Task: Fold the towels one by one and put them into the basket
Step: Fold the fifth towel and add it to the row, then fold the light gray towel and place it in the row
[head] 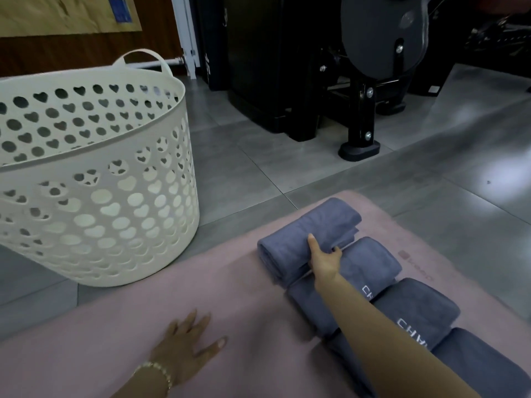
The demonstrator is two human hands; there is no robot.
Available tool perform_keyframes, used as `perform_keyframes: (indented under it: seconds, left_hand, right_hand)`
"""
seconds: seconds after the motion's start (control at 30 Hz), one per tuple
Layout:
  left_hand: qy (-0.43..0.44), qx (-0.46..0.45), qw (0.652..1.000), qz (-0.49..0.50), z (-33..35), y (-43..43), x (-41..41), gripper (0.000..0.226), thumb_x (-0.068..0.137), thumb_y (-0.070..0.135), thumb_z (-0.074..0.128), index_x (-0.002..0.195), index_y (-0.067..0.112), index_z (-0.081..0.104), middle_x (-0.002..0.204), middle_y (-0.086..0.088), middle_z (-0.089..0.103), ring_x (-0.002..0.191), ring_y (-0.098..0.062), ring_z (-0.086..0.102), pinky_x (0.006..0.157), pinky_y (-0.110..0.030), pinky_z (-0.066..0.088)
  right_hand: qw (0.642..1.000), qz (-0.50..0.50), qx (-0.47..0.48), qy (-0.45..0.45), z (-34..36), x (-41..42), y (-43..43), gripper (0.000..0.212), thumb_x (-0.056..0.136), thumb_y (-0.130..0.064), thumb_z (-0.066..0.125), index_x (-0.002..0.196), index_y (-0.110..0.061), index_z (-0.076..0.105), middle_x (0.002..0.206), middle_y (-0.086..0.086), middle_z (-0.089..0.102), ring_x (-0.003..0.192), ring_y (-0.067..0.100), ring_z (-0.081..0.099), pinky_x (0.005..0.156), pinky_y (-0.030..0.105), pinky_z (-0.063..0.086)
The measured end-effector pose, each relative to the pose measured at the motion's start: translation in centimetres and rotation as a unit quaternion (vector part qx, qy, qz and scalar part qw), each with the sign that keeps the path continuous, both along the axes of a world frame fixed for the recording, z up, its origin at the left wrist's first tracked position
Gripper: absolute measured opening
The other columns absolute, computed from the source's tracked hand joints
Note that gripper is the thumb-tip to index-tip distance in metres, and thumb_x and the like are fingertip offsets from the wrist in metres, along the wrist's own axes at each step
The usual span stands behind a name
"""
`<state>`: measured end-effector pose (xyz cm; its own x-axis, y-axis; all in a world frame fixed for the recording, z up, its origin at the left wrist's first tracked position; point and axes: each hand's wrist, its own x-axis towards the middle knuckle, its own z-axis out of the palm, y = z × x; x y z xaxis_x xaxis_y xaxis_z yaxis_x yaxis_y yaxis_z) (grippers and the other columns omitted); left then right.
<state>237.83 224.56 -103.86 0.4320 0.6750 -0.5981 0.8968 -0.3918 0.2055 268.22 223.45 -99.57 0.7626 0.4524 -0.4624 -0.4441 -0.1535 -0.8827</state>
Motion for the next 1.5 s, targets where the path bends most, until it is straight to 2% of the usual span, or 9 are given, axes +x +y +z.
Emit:
perform_keyframes:
  seconds: [0.13, 0.3, 0.43, 0.57, 0.93, 1.13, 1.3, 1.37, 1.5]
  left_hand:
    - [-0.02, -0.02, 1.0, 0.009, -0.4, 0.0, -0.3, 0.123, 0.042, 0.103, -0.002, 0.149, 0.042, 0.003, 0.159, 0.009, -0.005, 0.146, -0.019, -0.011, 0.12, -0.038, -0.003]
    - [-0.127, 0.016, 0.99, 0.063, 2.3, -1.2, -3.5, 0.109, 0.06, 0.093, 0.03, 0.147, 0.027, 0.028, 0.154, 0.009, 0.022, 0.143, -0.007, 0.019, 0.116, -0.019, 0.009]
    - [-0.131, 0.091, 0.984, 0.085, 4.3, -2.2, -8.4, 0.06, 0.092, 0.056, 0.04, 0.146, 0.03, 0.03, 0.151, 0.012, 0.03, 0.137, -0.008, 0.03, 0.112, -0.019, 0.021]
    - [-0.098, 0.153, 0.978, 0.099, 8.4, -3.2, -14.0, 0.055, 0.096, 0.052, 0.037, 0.146, 0.031, 0.028, 0.15, 0.012, 0.032, 0.137, -0.009, 0.03, 0.108, -0.019, 0.024]
    - [0.042, 0.226, 0.941, 0.249, 18.1, -14.8, -43.7, 0.063, 0.092, 0.062, 0.03, 0.146, 0.028, 0.03, 0.147, 0.002, 0.039, 0.135, -0.016, 0.036, 0.107, -0.026, 0.029]
    - [0.069, 0.274, 0.878, 0.385, 18.6, -22.3, -60.9, 0.07, 0.087, 0.065, 0.032, 0.142, 0.022, 0.037, 0.148, 0.002, 0.038, 0.132, -0.019, 0.041, 0.104, -0.028, 0.032]
    - [0.06, 0.224, 0.857, 0.461, 15.6, -25.5, -70.1, 0.071, 0.091, 0.059, 0.041, 0.15, 0.029, 0.015, 0.158, 0.003, 0.015, 0.141, -0.021, 0.024, 0.112, -0.033, 0.027]
    - [0.026, 0.211, 0.856, 0.471, 14.5, -25.5, -71.7, 0.071, 0.091, 0.058, 0.041, 0.15, 0.035, 0.01, 0.159, 0.006, 0.009, 0.142, -0.021, 0.022, 0.112, -0.034, 0.026]
    - [-0.04, 0.215, 0.832, 0.51, 12.4, -24.1, -73.2, 0.064, 0.094, 0.053, 0.04, 0.15, 0.036, 0.012, 0.159, 0.005, 0.006, 0.142, -0.023, 0.02, 0.113, -0.033, 0.021]
  right_hand:
    - [0.994, 0.066, 0.005, -0.091, -0.1, -1.4, -2.6, 0.079, 0.088, -0.024, 0.065, 0.148, -0.009, 0.016, 0.137, 0.011, 0.045, 0.13, 0.026, 0.043, 0.11, 0.033, 0.034]
    - [0.949, 0.152, -0.03, -0.273, 1.7, -4.4, -6.2, 0.077, 0.089, -0.025, 0.064, 0.149, -0.009, 0.018, 0.154, 0.005, 0.02, 0.144, 0.018, 0.019, 0.118, 0.032, 0.018]
    - [0.899, 0.263, -0.04, -0.349, 3.4, -8.5, -7.0, 0.074, 0.091, -0.024, 0.061, 0.149, -0.011, 0.018, 0.157, 0.001, 0.016, 0.145, 0.014, 0.014, 0.119, 0.028, 0.014]
    - [0.846, 0.345, -0.047, -0.403, 5.0, -14.8, -6.1, 0.073, 0.089, -0.019, 0.064, 0.147, -0.005, 0.022, 0.155, 0.01, 0.023, 0.144, 0.021, 0.02, 0.118, 0.028, 0.014]
    - [0.599, 0.639, 0.027, -0.481, 13.0, -44.4, -5.2, 0.07, 0.094, -0.036, 0.053, 0.15, -0.015, 0.017, 0.159, 0.001, 0.012, 0.145, 0.015, 0.014, 0.115, 0.023, 0.011]
    - [0.479, 0.732, 0.038, -0.483, 14.1, -60.0, -7.3, 0.063, 0.095, -0.041, 0.049, 0.148, -0.019, 0.024, 0.159, 0.0, 0.011, 0.145, 0.013, 0.013, 0.114, 0.021, 0.012]
    - [0.432, 0.791, 0.029, -0.431, 12.4, -71.2, -9.6, 0.059, 0.094, -0.043, 0.051, 0.143, -0.015, 0.035, 0.154, 0.002, 0.024, 0.14, 0.015, 0.026, 0.108, 0.016, 0.017]
    - [0.427, 0.817, 0.016, -0.387, 11.1, -74.7, -10.7, 0.082, 0.078, -0.069, 0.052, 0.138, -0.015, 0.041, 0.149, 0.003, 0.031, 0.136, 0.016, 0.033, 0.107, 0.019, 0.023]
    - [0.487, 0.819, -0.007, -0.303, 7.2, -80.3, -11.9, 0.115, 0.049, -0.093, 0.043, 0.135, -0.018, 0.046, 0.143, 0.0, 0.04, 0.13, 0.014, 0.041, 0.104, 0.02, 0.032]
